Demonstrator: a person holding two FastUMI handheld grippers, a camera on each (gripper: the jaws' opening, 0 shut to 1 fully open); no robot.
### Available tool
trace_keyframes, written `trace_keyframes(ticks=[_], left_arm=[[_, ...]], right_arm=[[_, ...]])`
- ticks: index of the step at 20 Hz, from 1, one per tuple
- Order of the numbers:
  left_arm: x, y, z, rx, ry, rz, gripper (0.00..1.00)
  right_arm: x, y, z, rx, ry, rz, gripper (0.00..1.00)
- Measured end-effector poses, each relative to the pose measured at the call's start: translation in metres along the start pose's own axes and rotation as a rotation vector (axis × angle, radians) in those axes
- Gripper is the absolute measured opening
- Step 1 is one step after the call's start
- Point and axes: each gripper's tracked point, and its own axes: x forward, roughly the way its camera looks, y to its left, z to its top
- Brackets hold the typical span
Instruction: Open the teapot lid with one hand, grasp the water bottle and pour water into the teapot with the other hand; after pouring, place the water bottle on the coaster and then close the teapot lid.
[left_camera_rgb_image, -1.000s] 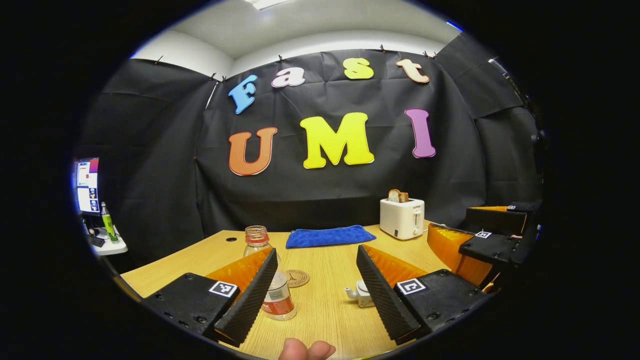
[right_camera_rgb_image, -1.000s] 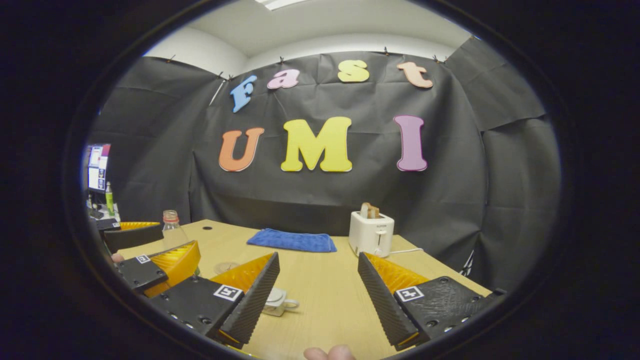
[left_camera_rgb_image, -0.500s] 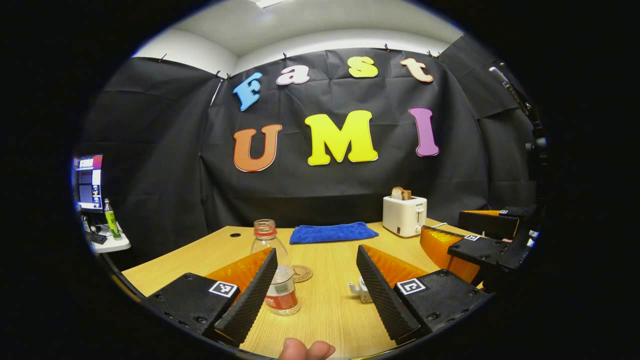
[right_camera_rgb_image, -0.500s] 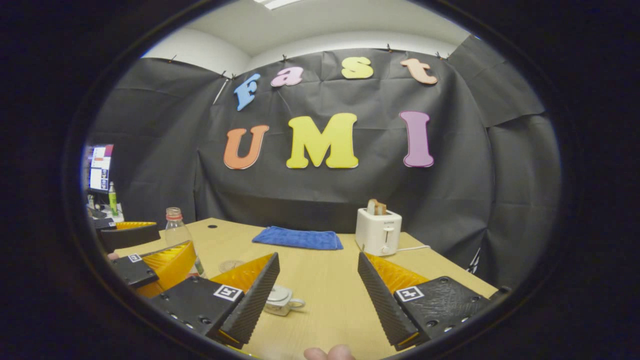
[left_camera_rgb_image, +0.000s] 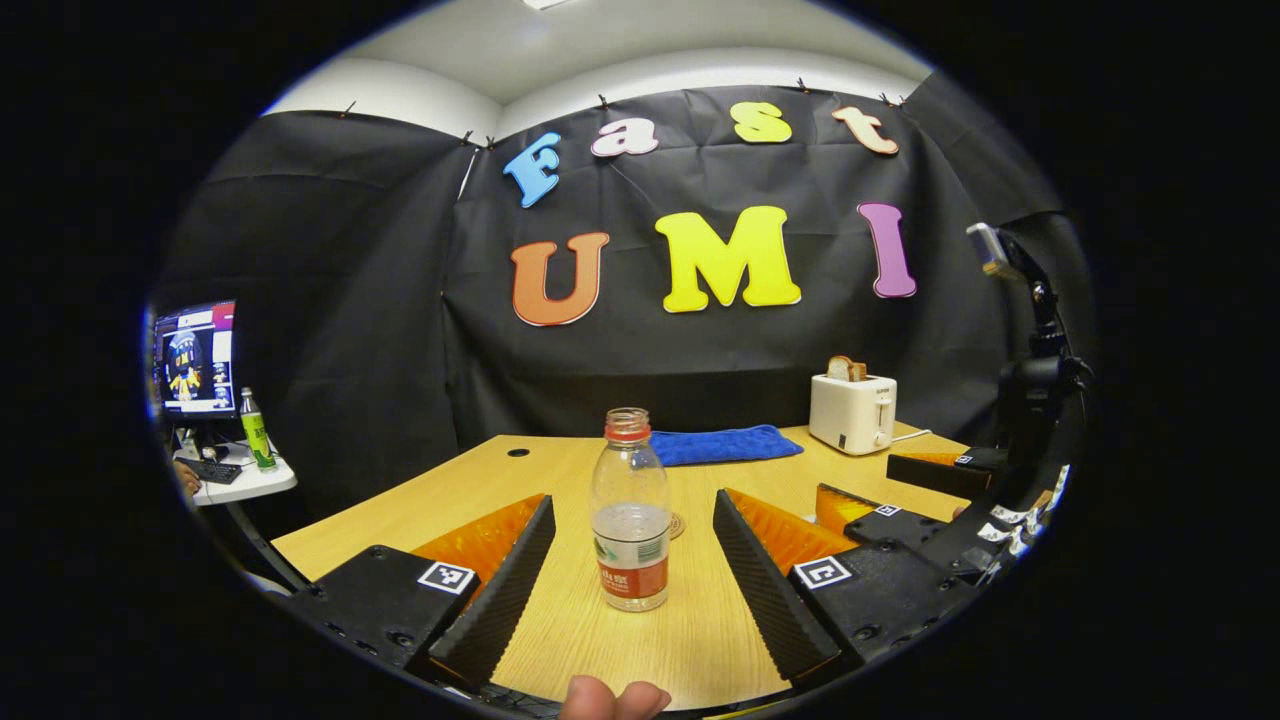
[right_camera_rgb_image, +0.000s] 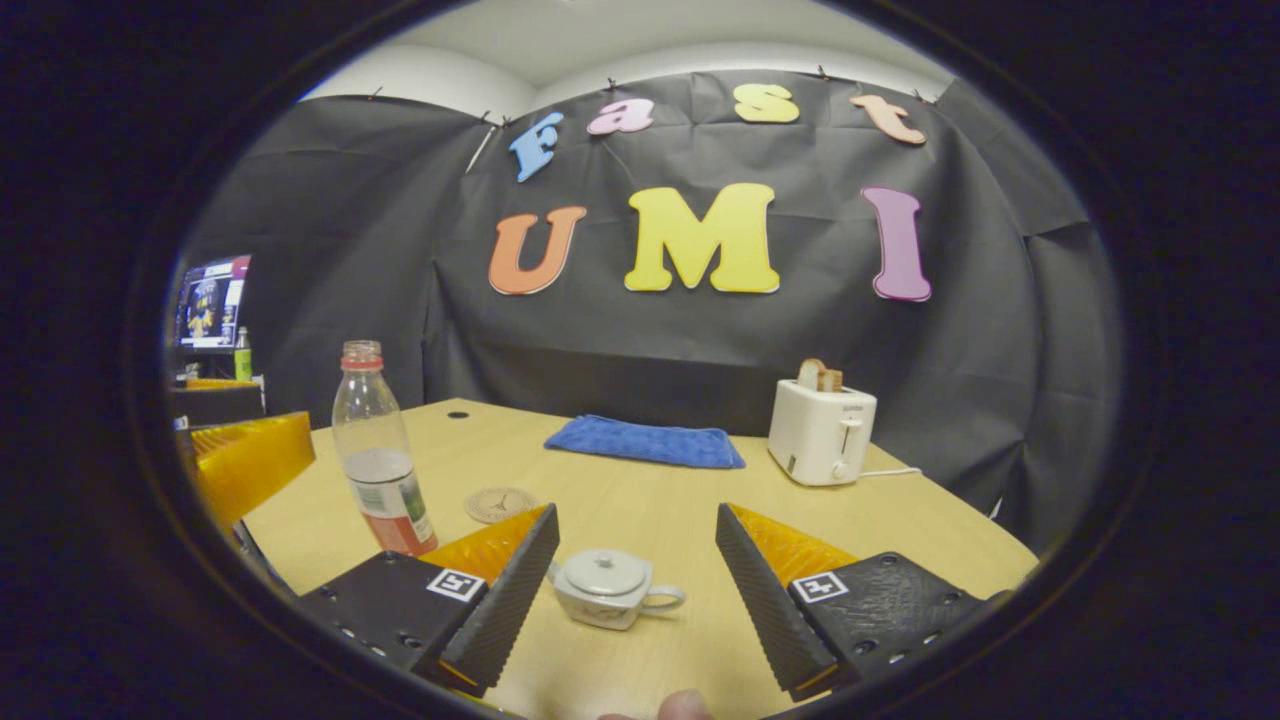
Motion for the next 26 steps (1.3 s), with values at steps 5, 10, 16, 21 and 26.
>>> trace_keyframes(ticks=[5,10,16,21,26], left_arm=[[0.001,0.019,-0.007,-0.015,0.01,0.032,0.99],[0.004,0.028,-0.017,-0.023,0.031,0.048,0.99],[0.004,0.031,-0.022,-0.035,0.05,0.057,0.99],[0.01,0.033,-0.029,-0.047,0.065,0.041,0.99],[0.015,0.017,-0.044,-0.083,0.093,-0.047,1.0]], right_arm=[[0.028,0.001,-0.025,-0.011,0.06,-0.016,0.96],[0.039,0.006,-0.033,-0.011,0.083,-0.011,0.89],[0.047,0.012,-0.033,-0.039,0.087,0.003,0.34],[0.049,0.018,-0.033,-0.064,0.094,0.047,0.09],[0.05,0.017,-0.036,-0.074,0.111,0.047,0.0]])
